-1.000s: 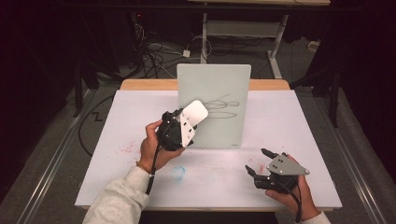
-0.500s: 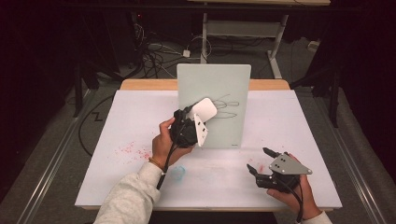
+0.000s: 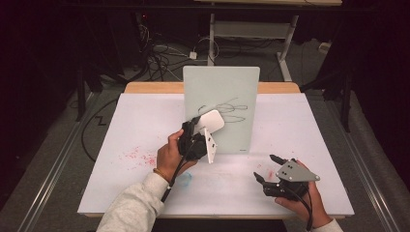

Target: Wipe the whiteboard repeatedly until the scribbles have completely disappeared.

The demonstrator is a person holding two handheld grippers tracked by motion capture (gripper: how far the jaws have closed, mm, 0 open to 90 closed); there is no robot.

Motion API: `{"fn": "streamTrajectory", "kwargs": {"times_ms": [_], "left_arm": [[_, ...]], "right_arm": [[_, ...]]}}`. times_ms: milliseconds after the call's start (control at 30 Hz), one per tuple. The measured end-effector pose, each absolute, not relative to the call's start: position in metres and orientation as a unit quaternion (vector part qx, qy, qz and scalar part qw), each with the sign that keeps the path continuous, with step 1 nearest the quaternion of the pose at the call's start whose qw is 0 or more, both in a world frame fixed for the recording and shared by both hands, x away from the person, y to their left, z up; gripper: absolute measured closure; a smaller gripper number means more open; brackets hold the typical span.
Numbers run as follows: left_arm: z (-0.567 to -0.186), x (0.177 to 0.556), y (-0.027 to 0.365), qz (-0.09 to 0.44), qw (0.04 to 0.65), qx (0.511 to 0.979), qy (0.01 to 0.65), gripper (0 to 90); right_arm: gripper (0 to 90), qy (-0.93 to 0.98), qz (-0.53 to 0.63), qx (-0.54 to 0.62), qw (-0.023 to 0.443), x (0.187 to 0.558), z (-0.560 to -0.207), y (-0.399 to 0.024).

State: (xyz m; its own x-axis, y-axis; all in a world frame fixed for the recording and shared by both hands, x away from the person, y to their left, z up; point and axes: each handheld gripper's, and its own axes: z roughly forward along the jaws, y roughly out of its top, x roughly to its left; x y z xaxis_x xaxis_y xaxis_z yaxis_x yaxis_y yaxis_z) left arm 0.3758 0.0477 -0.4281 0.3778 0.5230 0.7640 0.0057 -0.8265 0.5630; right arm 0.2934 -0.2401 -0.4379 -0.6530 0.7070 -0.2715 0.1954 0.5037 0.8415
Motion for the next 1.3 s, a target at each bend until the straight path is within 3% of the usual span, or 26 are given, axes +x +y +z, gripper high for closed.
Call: {"fn": "streamTrajectory", "kwargs": {"times_ms": [267, 567, 800, 1067, 1300], "left_arm": [[-0.399, 0.387, 0.079, 0.527, 0.276, 0.768, 0.236, 29.2], [-0.451, 0.366, 0.05, 0.542, 0.208, 0.798, 0.162, 29.1], [-0.448, 0.367, 0.058, 0.543, 0.192, 0.802, 0.162, 29.2], [-0.426, 0.378, 0.08, 0.542, 0.232, 0.778, 0.217, 29.2], [-0.445, 0.369, 0.062, 0.544, 0.22, 0.782, 0.21, 29.1]], "right_arm": [[24.5, 0.808, 0.414, 0.282, 0.31, 0.294, -0.438, -0.241], [24.5, 0.81, 0.413, 0.278, 0.31, 0.293, -0.437, -0.24], [24.5, 0.806, 0.416, 0.281, 0.312, 0.292, -0.436, -0.242], [24.5, 0.805, 0.42, 0.28, 0.313, 0.293, -0.435, -0.243], [24.5, 0.809, 0.417, 0.274, 0.309, 0.292, -0.435, -0.24]]}}
